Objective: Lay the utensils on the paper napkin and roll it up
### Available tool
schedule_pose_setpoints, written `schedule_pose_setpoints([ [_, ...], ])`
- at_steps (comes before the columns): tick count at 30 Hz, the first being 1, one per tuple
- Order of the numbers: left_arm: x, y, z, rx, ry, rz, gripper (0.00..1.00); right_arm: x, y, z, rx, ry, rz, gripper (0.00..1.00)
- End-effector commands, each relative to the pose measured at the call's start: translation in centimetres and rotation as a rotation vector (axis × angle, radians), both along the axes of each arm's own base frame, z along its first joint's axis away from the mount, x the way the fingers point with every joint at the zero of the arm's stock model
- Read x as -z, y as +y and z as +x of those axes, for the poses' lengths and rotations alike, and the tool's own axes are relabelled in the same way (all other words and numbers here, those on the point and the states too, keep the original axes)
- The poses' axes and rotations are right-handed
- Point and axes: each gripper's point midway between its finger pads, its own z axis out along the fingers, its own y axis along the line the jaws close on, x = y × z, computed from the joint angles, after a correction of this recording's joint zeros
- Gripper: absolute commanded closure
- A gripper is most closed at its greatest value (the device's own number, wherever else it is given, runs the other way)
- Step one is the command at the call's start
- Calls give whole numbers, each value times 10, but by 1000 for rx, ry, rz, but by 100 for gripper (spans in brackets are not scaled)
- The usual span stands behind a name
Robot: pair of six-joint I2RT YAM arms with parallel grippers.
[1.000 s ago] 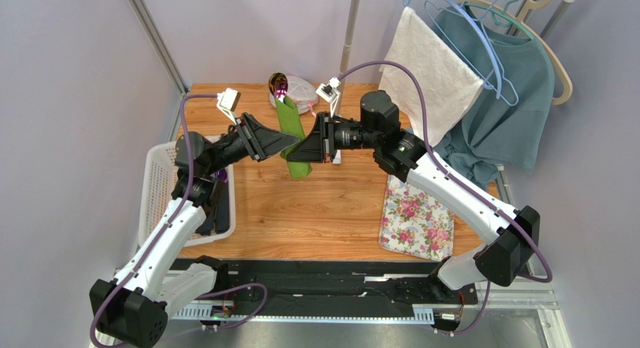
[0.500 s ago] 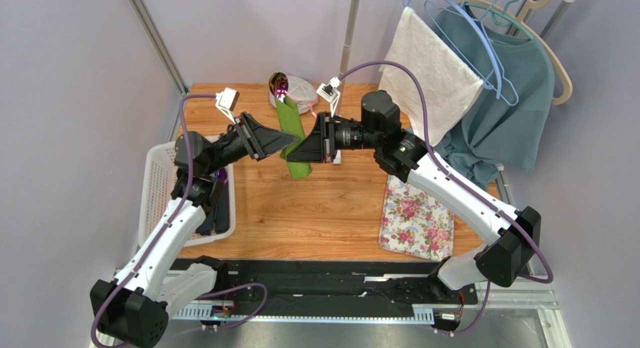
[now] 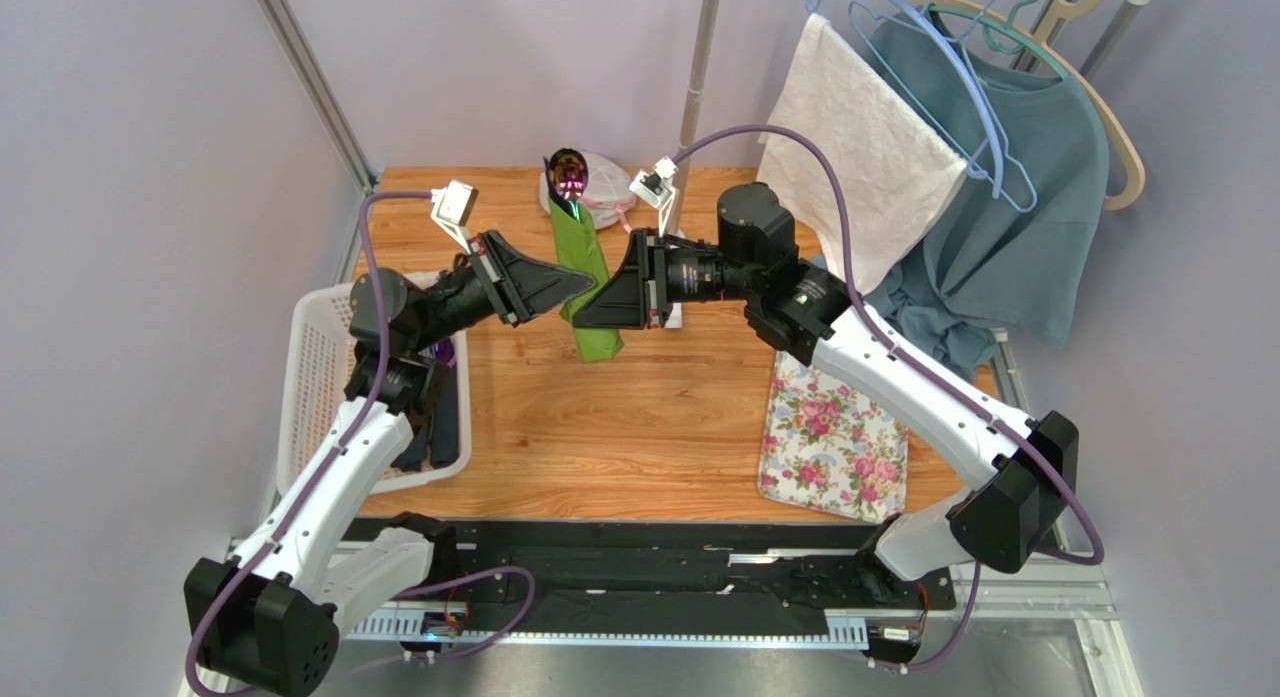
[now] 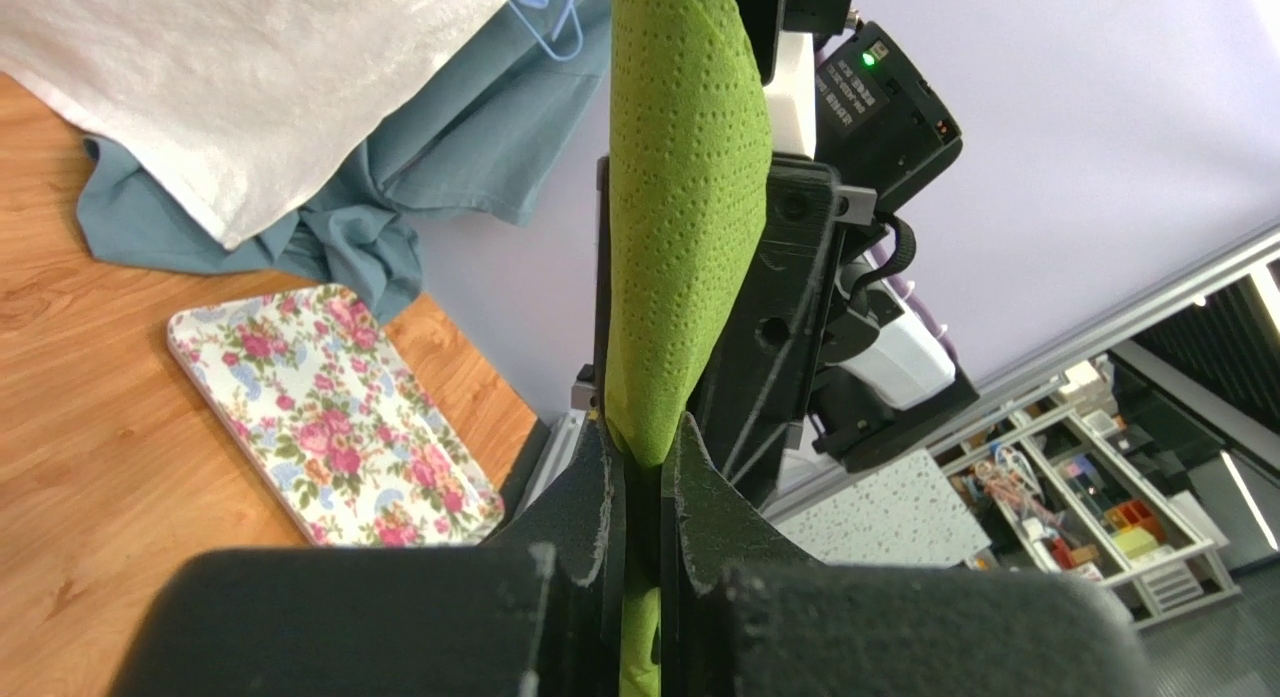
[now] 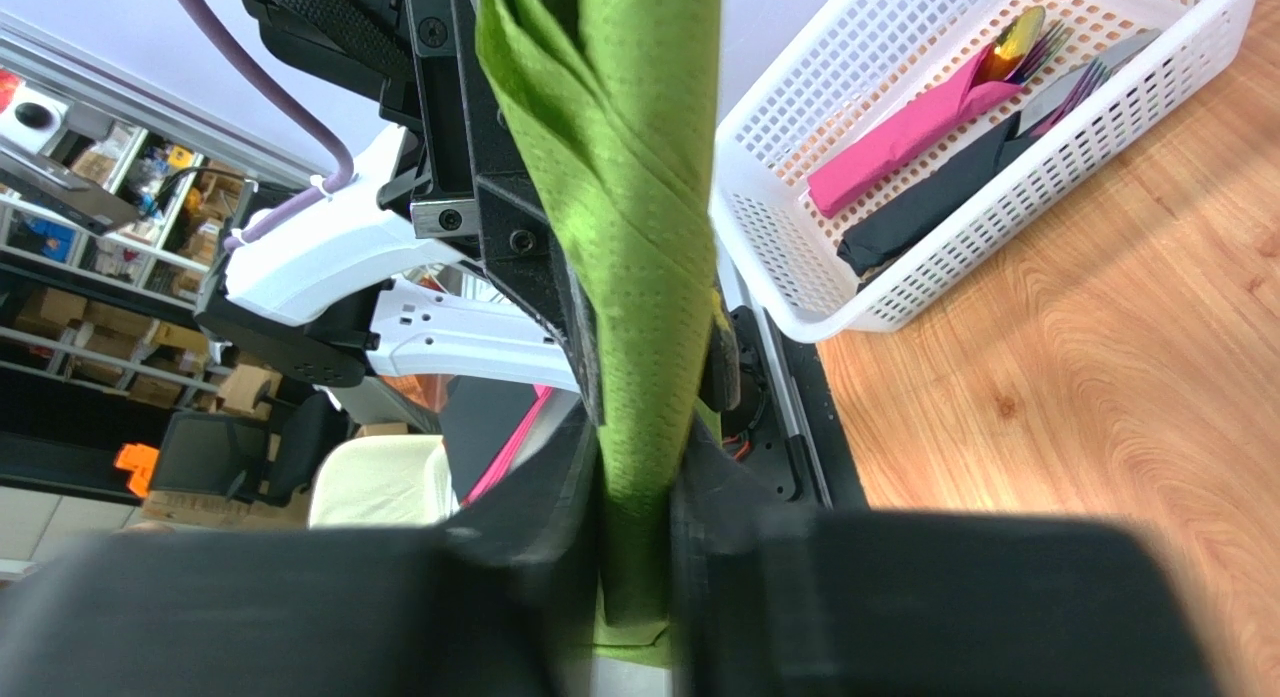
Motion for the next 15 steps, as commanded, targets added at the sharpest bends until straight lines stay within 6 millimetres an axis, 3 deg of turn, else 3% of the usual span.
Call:
schedule_pose_setpoints([
  [1, 8, 5, -4, 18, -54, 48, 100, -37, -2, -5, -10, -128, 94, 71],
  [9, 3, 18, -6, -26, -113, 76, 100, -19, -8, -8, -8, -133, 29, 44],
  [15, 2, 25, -11, -43, -136, 97, 100, -3, -11, -6, 4, -132, -11, 37],
])
